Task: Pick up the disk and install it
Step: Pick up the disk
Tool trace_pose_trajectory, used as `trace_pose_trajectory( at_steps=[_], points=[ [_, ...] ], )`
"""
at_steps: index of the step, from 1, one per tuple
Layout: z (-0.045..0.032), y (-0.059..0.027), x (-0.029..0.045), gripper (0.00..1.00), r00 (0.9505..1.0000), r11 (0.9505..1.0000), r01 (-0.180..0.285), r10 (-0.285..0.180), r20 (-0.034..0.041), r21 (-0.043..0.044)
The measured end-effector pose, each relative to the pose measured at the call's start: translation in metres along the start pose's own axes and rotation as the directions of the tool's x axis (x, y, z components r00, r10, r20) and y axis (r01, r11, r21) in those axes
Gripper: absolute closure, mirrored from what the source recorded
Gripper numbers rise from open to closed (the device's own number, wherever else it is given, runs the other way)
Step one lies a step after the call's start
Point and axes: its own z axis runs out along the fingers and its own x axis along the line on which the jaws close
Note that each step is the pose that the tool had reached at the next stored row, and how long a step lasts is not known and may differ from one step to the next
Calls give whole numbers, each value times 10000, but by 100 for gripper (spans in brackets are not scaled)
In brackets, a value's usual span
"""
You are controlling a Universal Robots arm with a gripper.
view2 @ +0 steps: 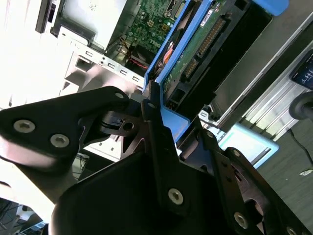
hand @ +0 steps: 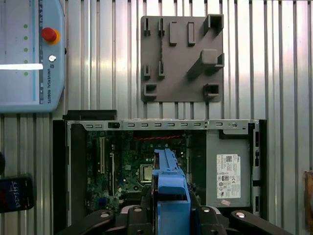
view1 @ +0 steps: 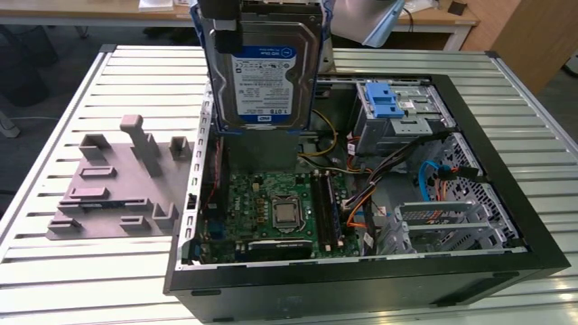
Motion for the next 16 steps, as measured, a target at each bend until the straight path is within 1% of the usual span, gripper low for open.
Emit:
trace_pose_trajectory(
  at_steps=[16],
  points=[
    [10,-151,3,64,10000,10000,1,-1,0,0]
  ],
)
